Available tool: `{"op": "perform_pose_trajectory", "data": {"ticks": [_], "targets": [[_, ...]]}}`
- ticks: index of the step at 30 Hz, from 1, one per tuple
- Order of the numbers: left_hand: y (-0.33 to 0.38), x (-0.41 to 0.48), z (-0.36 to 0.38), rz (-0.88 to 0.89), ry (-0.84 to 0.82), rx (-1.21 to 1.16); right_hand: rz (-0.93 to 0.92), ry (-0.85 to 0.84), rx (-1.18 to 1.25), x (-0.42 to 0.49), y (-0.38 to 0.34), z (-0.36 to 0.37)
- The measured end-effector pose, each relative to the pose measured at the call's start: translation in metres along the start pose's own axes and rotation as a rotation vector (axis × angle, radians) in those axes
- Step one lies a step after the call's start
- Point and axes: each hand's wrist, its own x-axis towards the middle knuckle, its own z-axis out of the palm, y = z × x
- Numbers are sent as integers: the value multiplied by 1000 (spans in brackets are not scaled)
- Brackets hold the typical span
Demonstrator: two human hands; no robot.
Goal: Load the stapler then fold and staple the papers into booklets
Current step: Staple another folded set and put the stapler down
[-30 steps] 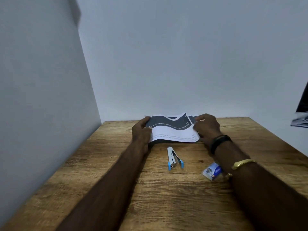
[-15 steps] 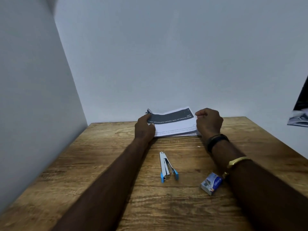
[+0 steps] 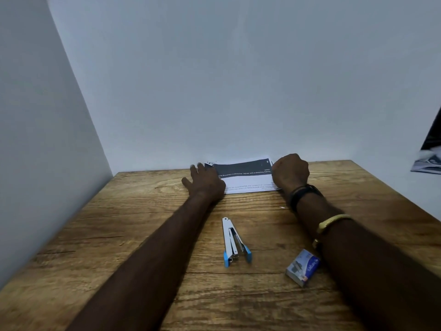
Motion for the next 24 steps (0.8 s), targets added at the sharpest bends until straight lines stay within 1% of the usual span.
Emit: {"op": "perform_pose_trajectory", "data": {"ticks": [4, 7, 9, 11, 14, 18, 20, 24], "targets": [[0, -5, -6, 3, 52, -51, -58, -18, -46, -5, -1, -1], [2, -17, -12, 67, 172, -91, -144, -13, -39, -13, -3, -4], [5, -29, -18, 133, 254, -161, -203, -15, -15, -20, -7, -6], [10, -42, -26, 161, 279, -273, -244, -44, -13, -30, -12, -10], [17, -65, -37, 145, 262, -322, -300, -100, -53, -51, -19, -21], [23, -101, -44, 120, 217, -246, -334, -173, -162, -84, -23, -41], [23, -119, -44, 95, 178, -196, -338, -231, -251, -102, -24, -55], [22, -148, -48, 39, 115, -127, -374, -345, -501, -133, -26, -87]]}}
